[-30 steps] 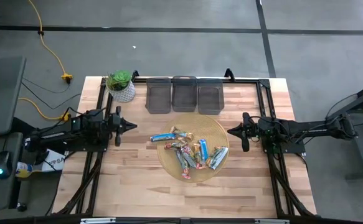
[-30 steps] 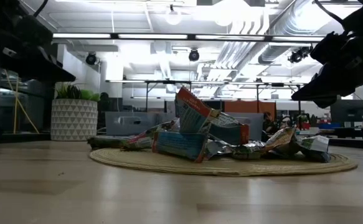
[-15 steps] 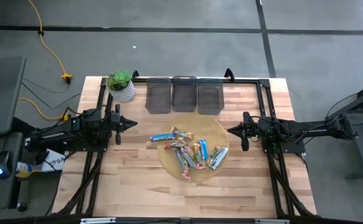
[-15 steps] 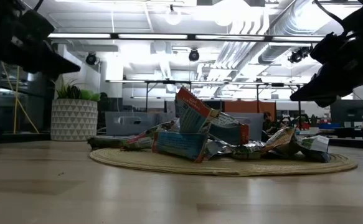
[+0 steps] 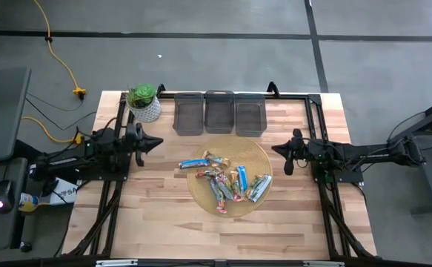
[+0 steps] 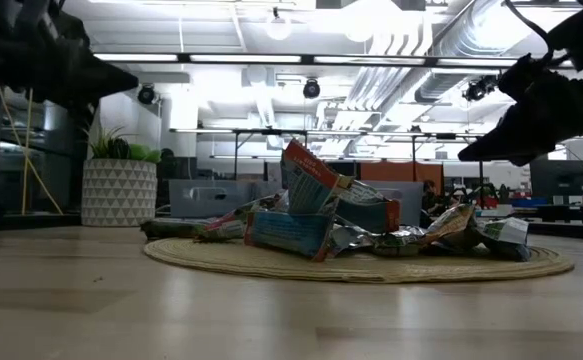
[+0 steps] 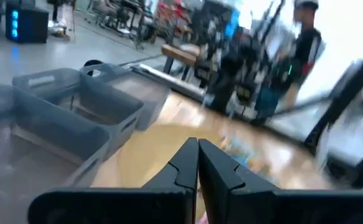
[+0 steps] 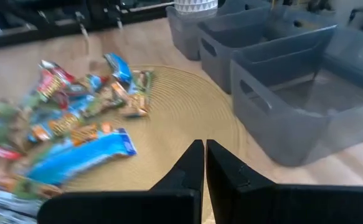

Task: Pick and place Granola Bars by type
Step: Put the blue granola bar into the right black bin

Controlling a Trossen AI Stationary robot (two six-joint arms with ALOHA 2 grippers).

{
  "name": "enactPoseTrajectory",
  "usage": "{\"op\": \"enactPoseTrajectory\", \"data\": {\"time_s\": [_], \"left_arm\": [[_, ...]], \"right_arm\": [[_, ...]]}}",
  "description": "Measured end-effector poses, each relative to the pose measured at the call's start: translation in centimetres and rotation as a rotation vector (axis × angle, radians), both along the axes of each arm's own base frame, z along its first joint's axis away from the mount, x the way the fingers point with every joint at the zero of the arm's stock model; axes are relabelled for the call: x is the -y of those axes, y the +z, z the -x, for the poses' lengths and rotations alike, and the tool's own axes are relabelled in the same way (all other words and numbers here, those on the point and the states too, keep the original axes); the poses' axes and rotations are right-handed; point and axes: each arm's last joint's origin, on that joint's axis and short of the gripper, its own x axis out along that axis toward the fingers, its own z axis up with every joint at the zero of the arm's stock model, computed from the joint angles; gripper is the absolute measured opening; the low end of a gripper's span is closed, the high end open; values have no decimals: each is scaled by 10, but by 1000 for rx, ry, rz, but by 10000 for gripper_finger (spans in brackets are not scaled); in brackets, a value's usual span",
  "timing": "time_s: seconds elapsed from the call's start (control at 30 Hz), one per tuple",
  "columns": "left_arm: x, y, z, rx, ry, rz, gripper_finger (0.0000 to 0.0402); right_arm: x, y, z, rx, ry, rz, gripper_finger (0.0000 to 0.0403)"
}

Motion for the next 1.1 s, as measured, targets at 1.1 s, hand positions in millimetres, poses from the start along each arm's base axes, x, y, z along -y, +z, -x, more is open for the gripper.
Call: {"op": "enactPoseTrajectory", "data": {"time_s": [1.1], "left_arm": [[-2,3,0,91,58,246,10]], "right_arm": [[-2,170,-10,343,95,123,0]]}}
